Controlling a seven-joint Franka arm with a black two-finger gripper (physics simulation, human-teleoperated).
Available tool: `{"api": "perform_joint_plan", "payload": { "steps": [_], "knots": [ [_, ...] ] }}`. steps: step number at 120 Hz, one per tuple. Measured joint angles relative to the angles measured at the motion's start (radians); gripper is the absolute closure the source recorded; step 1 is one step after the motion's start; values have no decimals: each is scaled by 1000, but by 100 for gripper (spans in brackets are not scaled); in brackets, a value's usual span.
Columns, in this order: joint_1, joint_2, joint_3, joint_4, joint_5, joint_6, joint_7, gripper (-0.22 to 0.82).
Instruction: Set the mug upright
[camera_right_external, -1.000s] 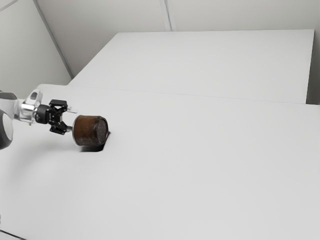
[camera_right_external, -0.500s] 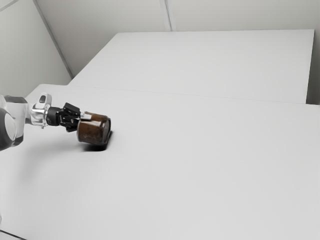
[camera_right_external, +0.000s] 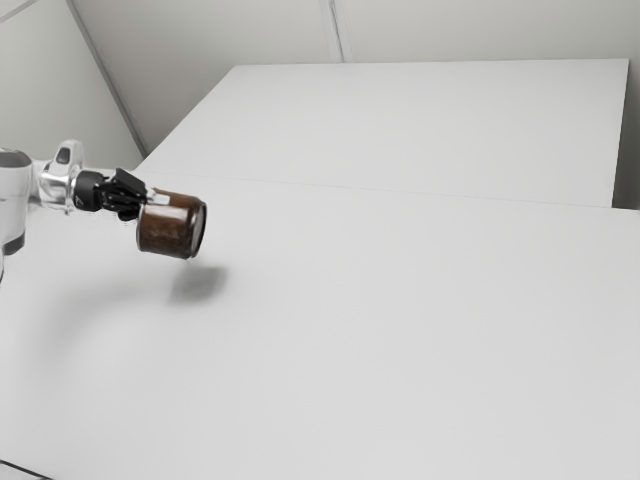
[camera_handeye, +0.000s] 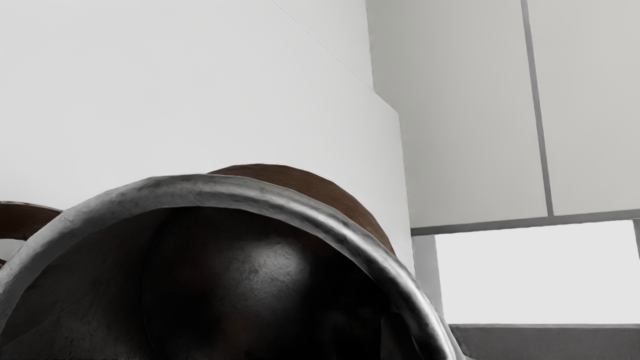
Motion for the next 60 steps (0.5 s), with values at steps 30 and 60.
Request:
{"api": "perform_joint_plan", "payload": {
  "steps": [30,60],
  "knots": [
    [-1,-120,-272,43,580,168,-26,77],
    [-153,-252,-372,-214,1053,419,-196,77]
  ]
}}
